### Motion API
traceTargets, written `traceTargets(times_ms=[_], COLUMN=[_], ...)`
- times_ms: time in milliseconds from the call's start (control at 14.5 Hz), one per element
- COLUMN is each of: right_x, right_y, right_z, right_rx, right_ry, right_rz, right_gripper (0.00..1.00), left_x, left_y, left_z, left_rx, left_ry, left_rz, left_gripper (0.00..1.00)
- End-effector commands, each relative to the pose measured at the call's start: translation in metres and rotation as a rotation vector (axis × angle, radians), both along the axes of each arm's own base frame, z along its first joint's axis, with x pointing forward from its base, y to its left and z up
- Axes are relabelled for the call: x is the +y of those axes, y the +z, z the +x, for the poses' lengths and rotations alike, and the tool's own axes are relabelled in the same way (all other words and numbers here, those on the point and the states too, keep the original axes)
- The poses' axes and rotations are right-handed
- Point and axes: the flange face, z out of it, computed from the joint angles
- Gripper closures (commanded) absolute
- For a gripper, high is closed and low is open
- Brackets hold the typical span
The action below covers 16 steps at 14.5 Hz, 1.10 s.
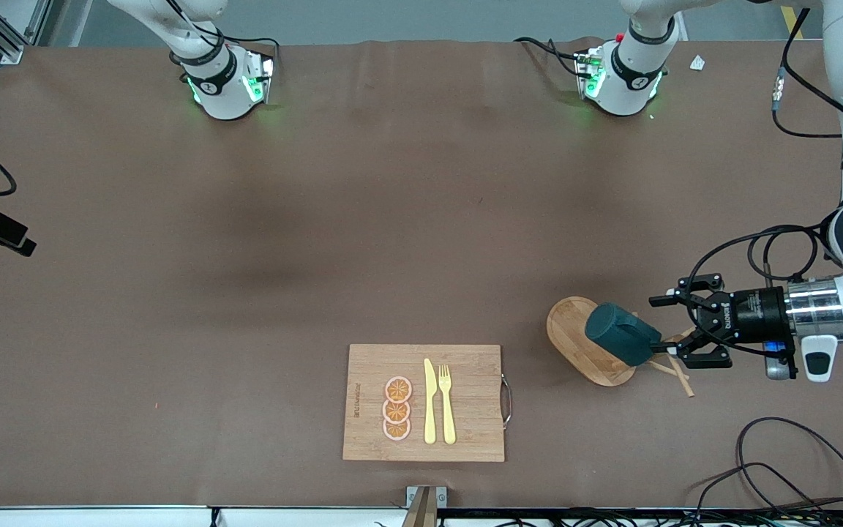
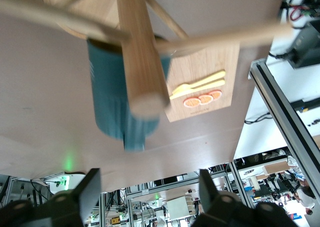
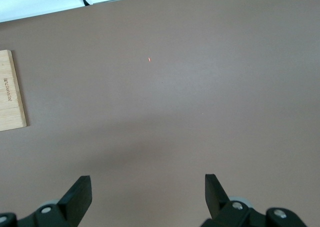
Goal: Pass cup and hang on rack
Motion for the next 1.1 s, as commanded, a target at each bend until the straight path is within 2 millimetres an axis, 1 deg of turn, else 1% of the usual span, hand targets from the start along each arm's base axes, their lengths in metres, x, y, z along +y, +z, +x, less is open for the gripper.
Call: traceTargets(times_ms=[0, 69, 138, 275, 344, 412, 550, 619, 688, 756, 825, 894, 1031], right_x=[-0.003, -0.003, -0.003, -0.003, -0.003, -0.003, -0.003, -0.003, -0.003, -0.003, -0.003, -0.003, -0.003], right_y=[0.003, 0.003, 0.004, 0.004, 0.004, 0.003, 0.003, 0.003, 0.003, 0.004, 0.004, 0.003, 0.004], right_z=[-0.003, -0.003, -0.003, -0.003, -0.003, -0.003, -0.004, -0.003, -0.003, -0.003, -0.003, -0.003, -0.003], right_rx=[-0.002, -0.002, -0.003, -0.003, -0.003, -0.002, 0.0, -0.002, -0.002, -0.003, -0.003, -0.002, -0.003], right_ry=[-0.001, -0.001, -0.001, -0.003, -0.001, -0.001, -0.001, -0.001, -0.003, -0.001, -0.001, -0.001, -0.001], right_rz=[-0.011, -0.011, -0.011, -0.011, -0.011, -0.011, -0.011, -0.011, -0.011, -0.011, -0.011, -0.011, -0.011], right_gripper=[0.0, 0.0, 0.0, 0.0, 0.0, 0.0, 0.0, 0.0, 0.0, 0.0, 0.0, 0.0, 0.0], left_x=[-0.03, -0.043, -0.061, -0.089, -0.103, -0.115, -0.126, -0.129, -0.136, -0.143, -0.139, -0.136, -0.12], left_y=[0.044, 0.048, 0.053, 0.057, 0.057, 0.064, 0.074, 0.084, 0.096, 0.106, 0.118, 0.136, 0.162], left_z=[-0.008, -0.009, -0.012, -0.016, -0.019, -0.025, -0.034, -0.04, -0.05, -0.062, -0.07, -0.08, -0.087], left_rx=[-0.063, -0.087, -0.113, -0.174, -0.231, -0.298, -0.382, -0.411, -0.439, -0.457, -0.464, -0.494, -0.549], left_ry=[-0.043, -0.082, -0.125, -0.221, -0.314, -0.405, -0.56, -0.612, -0.704, -0.833, -0.928, -1.02, -1.114], left_rz=[0.066, 0.12, 0.163, 0.278, 0.352, 0.418, 0.564, 0.65, 0.742, 0.828, 0.891, 0.925, 0.939], left_gripper=[0.0, 0.0, 0.0, 0.0, 0.0, 0.0, 0.0, 0.0, 0.0, 0.0, 0.0, 0.0, 0.0])
